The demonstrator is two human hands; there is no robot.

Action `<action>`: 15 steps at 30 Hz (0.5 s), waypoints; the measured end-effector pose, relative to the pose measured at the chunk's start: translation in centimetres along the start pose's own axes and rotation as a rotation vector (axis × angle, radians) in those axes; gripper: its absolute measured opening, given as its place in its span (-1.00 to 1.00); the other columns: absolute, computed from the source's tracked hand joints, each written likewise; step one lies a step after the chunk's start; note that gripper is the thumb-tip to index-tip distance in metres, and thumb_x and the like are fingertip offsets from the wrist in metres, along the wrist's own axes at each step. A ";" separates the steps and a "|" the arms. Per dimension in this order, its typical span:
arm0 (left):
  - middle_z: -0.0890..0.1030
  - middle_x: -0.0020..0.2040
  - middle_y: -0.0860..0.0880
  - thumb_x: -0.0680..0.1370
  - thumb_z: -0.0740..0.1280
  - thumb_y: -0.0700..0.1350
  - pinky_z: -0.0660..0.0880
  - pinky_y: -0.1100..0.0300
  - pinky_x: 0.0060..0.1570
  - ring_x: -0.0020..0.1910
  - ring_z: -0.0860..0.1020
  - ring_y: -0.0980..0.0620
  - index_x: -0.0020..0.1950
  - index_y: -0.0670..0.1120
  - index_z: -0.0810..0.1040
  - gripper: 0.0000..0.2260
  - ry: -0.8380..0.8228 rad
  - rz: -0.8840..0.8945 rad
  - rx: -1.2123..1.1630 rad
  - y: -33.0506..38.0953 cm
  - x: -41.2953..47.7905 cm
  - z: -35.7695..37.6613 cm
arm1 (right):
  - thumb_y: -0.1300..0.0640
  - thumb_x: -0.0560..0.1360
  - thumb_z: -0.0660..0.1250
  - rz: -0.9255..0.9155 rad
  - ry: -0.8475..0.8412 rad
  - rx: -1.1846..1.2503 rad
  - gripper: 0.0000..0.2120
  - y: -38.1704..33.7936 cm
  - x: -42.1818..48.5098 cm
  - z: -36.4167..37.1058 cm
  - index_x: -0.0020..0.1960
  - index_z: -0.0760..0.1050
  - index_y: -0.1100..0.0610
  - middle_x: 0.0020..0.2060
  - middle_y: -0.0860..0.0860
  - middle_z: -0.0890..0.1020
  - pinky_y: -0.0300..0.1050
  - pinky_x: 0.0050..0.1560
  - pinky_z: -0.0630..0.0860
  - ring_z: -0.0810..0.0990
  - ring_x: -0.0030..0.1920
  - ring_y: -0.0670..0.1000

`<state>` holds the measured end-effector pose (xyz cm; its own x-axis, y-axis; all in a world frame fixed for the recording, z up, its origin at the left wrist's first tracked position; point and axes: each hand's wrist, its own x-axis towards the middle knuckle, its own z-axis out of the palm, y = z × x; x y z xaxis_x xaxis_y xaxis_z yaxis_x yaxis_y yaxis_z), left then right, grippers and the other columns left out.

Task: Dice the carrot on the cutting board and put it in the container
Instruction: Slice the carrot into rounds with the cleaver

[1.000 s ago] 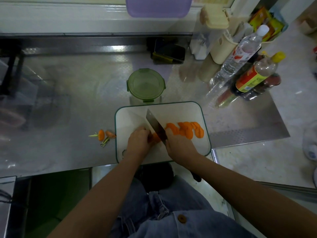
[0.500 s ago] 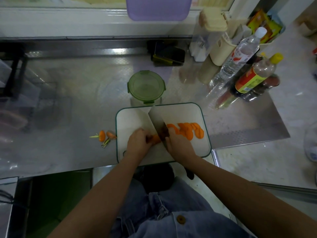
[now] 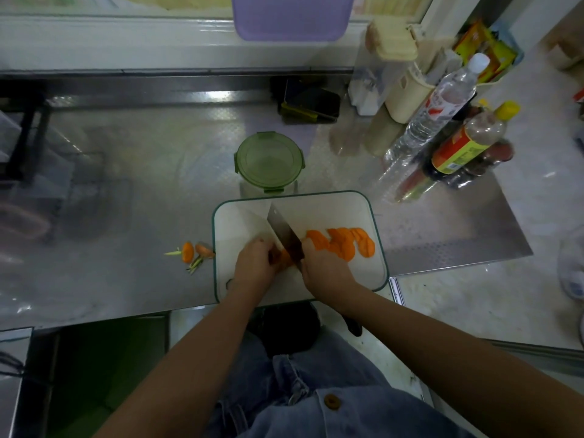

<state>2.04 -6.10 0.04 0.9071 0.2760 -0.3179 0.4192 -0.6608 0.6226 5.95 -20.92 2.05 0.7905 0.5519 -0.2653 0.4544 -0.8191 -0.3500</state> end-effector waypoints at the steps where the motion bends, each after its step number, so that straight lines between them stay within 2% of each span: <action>1: 0.52 -0.15 -0.11 0.44 0.45 0.07 0.27 0.18 -0.23 -0.19 0.48 -0.06 -0.12 -0.17 0.59 -0.71 -0.002 -0.001 0.003 0.1 0.0 0.0 | 0.19 0.58 0.14 0.016 0.008 -0.013 -0.81 -0.2 0.0 0.3 0.18 0.35 0.20 -0.08 0.13 0.56 -0.01 -0.34 0.49 0.55 -0.23 0.10; 4: 0.49 -0.14 -0.07 0.46 0.44 0.07 0.25 0.19 -0.24 -0.21 0.44 -0.02 -0.10 -0.16 0.59 -0.71 -0.010 0.010 0.018 0.0 -0.1 -0.1 | 0.18 0.60 0.11 0.054 0.024 0.003 -0.79 -0.6 -0.1 1.2 0.21 0.34 0.19 -0.13 0.12 0.58 -0.03 -0.36 0.49 0.56 -0.25 0.08; 6: 0.50 -0.12 -0.10 0.46 0.44 0.04 0.29 0.15 -0.23 -0.17 0.48 -0.07 -0.10 -0.17 0.58 -0.73 -0.014 0.036 0.028 -0.2 -0.2 0.0 | 0.14 0.62 0.10 0.076 0.049 0.016 -0.78 -0.3 -0.3 1.7 0.22 0.33 0.19 -0.15 0.11 0.59 0.01 -0.34 0.50 0.56 -0.26 0.09; 9: 0.53 -0.07 -0.15 0.46 0.45 0.01 0.39 0.07 -0.13 -0.09 0.51 -0.14 -0.06 -0.17 0.56 -0.74 -0.025 0.047 0.049 -0.4 -0.4 -0.1 | 0.11 0.61 0.12 0.091 0.088 0.075 -0.76 0.2 -0.2 1.5 0.21 0.33 0.23 -0.19 0.14 0.59 -0.07 -0.41 0.35 0.55 -0.29 0.11; 12: 0.53 -0.07 -0.14 0.45 0.46 0.00 0.38 0.11 -0.12 -0.09 0.51 -0.13 -0.07 -0.16 0.55 -0.75 -0.015 0.051 0.054 -0.4 -0.5 -0.1 | 0.13 0.60 0.15 0.044 0.125 0.110 -0.74 0.2 -0.1 0.7 0.21 0.35 0.26 -0.17 0.16 0.58 -0.04 -0.37 0.38 0.55 -0.27 0.14; 15: 0.53 -0.07 -0.14 0.43 0.47 -0.04 0.32 0.16 -0.15 -0.09 0.52 -0.13 -0.10 -0.15 0.53 -0.78 -0.010 0.050 0.057 -0.4 -0.4 -0.1 | 0.13 0.60 0.13 -0.011 0.091 0.061 -0.80 -0.1 -0.1 0.1 0.15 0.36 0.22 -0.17 0.14 0.57 -0.02 -0.36 0.41 0.56 -0.27 0.14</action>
<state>1.47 -5.89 -0.03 0.9264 0.2344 -0.2948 0.3700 -0.7125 0.5962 5.83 -20.91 2.02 0.8209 0.5423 -0.1789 0.4399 -0.8004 -0.4072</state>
